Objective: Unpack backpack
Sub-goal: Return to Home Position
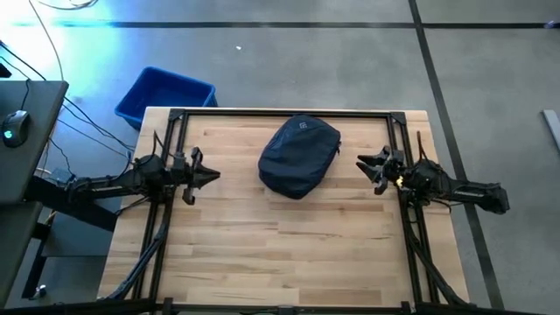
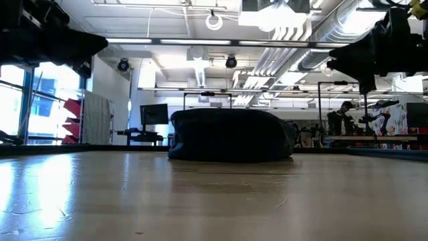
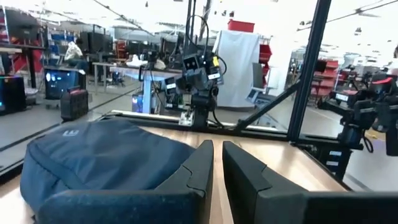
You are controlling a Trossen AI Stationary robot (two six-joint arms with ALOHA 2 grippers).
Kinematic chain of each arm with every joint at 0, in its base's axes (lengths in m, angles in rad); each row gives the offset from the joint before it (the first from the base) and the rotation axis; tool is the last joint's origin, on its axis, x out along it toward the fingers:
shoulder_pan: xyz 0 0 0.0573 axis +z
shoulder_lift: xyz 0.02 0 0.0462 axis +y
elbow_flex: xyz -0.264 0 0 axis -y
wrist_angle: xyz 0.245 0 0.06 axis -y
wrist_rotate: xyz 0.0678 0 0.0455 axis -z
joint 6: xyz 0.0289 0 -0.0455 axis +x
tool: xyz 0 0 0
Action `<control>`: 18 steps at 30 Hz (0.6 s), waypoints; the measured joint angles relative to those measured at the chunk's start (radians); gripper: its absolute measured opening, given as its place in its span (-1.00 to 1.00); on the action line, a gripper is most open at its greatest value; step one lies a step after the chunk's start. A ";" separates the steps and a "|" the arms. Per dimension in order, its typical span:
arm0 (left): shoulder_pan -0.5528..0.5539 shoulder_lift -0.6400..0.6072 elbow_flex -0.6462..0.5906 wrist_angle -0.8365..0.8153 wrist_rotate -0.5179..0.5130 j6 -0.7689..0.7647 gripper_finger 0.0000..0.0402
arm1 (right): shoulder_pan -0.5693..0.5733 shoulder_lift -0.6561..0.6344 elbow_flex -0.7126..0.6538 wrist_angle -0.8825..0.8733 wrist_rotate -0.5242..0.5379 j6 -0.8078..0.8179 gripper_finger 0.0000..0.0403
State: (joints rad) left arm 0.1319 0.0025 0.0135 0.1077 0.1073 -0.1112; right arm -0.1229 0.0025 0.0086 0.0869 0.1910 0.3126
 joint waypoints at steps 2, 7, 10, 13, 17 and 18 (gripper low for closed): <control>-0.008 0.001 -0.001 -0.003 -0.005 0.000 -0.92 | -0.006 0.000 0.000 -0.001 0.000 0.000 -0.36; -0.010 0.003 -0.001 -0.017 -0.012 0.000 -0.92 | -0.010 0.008 0.000 -0.022 0.000 0.000 -0.36; -0.010 0.004 -0.001 -0.021 -0.016 0.000 -0.92 | -0.010 0.012 0.000 -0.038 0.000 0.000 -0.36; -0.009 0.011 -0.001 -0.019 -0.019 0.011 -0.92 | -0.010 0.012 0.000 -0.039 0.000 0.000 -0.36; -0.008 0.012 -0.001 -0.022 -0.108 0.255 -0.92 | -0.010 0.011 0.000 -0.039 0.000 -0.014 -0.36; -0.008 0.012 -0.001 -0.021 -0.130 0.305 -0.92 | -0.010 0.013 0.000 -0.039 0.000 -0.039 -0.36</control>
State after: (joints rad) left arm 0.1238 0.0147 0.0128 0.0868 -0.0230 0.1936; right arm -0.1329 0.0154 0.0086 0.0475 0.1909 0.2734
